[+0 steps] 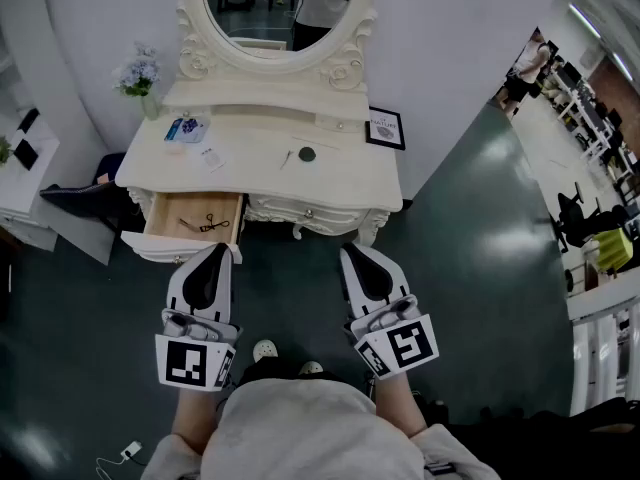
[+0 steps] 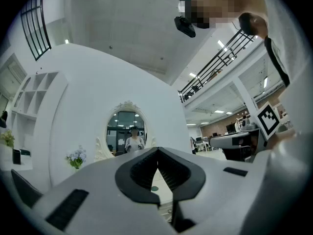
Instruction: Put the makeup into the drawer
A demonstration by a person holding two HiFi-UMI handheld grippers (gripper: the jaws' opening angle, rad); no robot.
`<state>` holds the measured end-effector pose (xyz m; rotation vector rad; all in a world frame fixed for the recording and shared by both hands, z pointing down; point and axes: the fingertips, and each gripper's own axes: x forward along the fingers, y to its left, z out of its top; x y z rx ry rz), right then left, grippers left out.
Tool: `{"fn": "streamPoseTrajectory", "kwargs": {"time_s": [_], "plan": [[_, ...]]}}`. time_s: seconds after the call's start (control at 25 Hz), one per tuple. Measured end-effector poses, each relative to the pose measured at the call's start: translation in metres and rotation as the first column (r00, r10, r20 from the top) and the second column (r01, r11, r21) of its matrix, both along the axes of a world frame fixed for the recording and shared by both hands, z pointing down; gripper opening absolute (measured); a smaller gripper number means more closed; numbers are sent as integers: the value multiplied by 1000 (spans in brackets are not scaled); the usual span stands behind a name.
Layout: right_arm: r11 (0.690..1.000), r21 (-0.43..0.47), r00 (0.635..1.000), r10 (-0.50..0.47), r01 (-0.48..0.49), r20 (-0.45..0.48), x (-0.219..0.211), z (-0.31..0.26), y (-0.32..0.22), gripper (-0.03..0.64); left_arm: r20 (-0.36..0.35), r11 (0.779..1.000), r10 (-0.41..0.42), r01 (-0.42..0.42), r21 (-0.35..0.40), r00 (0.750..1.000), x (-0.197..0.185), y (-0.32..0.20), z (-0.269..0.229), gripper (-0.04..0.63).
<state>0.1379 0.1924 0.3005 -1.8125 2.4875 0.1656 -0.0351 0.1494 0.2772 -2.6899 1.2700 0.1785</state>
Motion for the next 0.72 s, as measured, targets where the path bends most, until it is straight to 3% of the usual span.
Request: {"fn": "streamPoseTrajectory", "kwargs": {"time_s": [0.48, 0.72], "plan": [[1000, -2, 1000, 0, 0, -1, -13, 2, -24, 25, -4, 1000, -6, 6, -4, 1000, -14, -24, 2, 14], [1000, -3, 999, 17, -16, 44, -15, 3, -43, 25, -1, 1000, 1, -1, 12, 1000, -23, -41, 0, 14]]}}
